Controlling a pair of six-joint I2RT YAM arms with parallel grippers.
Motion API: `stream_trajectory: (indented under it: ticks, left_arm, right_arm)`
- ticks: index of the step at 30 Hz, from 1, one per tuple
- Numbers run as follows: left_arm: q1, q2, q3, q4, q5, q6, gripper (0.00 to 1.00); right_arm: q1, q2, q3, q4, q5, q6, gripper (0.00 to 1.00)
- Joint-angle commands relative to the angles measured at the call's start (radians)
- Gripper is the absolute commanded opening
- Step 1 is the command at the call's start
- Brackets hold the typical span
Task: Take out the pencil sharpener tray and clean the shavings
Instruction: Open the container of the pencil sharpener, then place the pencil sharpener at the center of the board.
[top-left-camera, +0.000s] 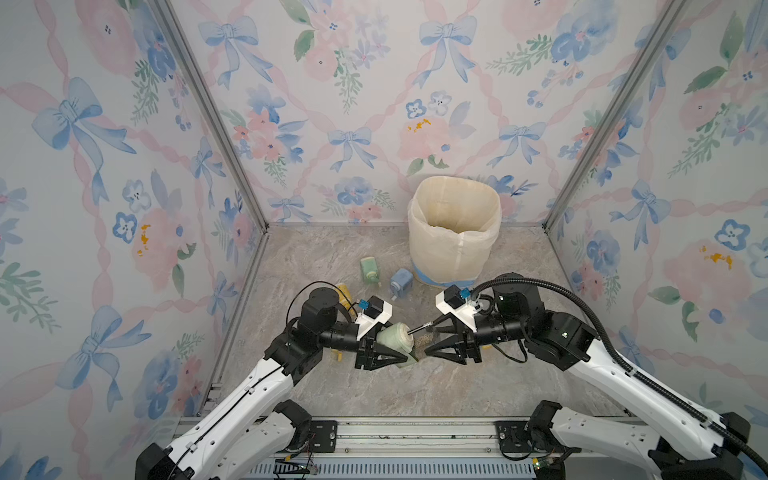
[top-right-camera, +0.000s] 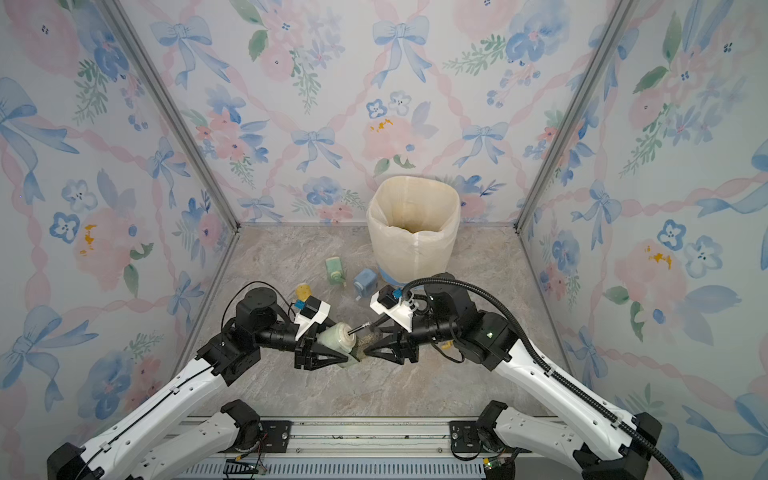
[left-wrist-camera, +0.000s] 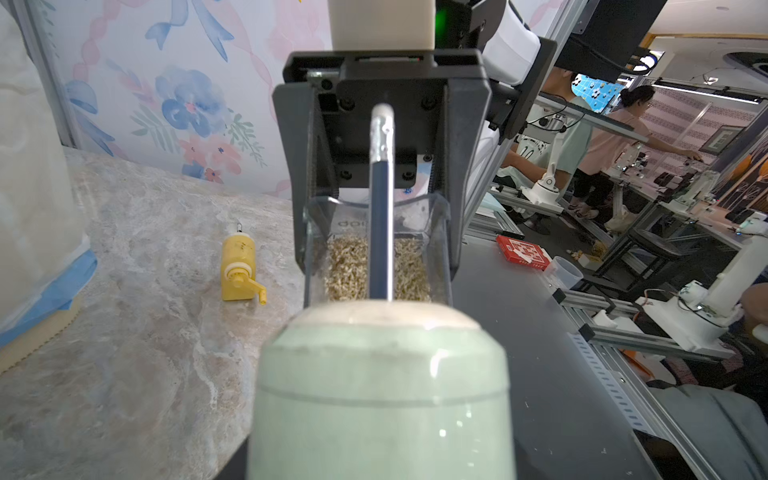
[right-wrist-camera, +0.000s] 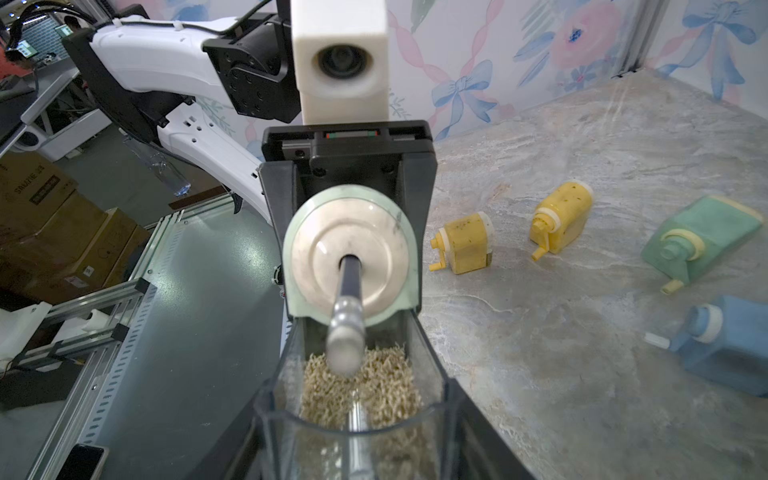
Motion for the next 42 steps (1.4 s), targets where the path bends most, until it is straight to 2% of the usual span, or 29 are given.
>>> stream_trajectory:
  ticks: [1,10,11,15,26,33,42]
  left_arm:
    - [-0.004,-0.019,-0.002,0.009,-0.007,0.033,0.00]
    - [0.031,-0.051,0.026,0.009,-0.051,0.038,0.00]
    - [0.041,-0.055,0.031,0.010,-0.101,0.033,0.00]
    - [0.090,-0.054,0.059,0.009,-0.177,0.023,0.00]
    - [0.212,0.082,0.179,0.012,-0.485,-0.060,0.00]
    - [0.260,0.152,0.193,0.012,-0.662,-0.078,0.00]
    - [0.371,0.297,0.216,0.012,-0.964,-0.088,0.00]
  right_arm:
    - [-0.030,-0.034,0.011,-0.015,0.003,0.037,0.54]
    - [-0.061,-0.068,0.007,-0.040,0.003,0.044,0.54]
    - [-0.060,-0.071,0.003,-0.041,0.005,0.046,0.54]
    - [-0.064,-0.078,-0.007,-0.039,0.016,0.051,0.54]
    - [-0.052,-0.013,-0.025,0.107,0.001,0.113,0.53]
    - [-0.048,0.037,0.009,0.138,0.002,0.110,0.55]
    - [-0.055,0.134,0.105,0.185,0.030,0.118,0.55]
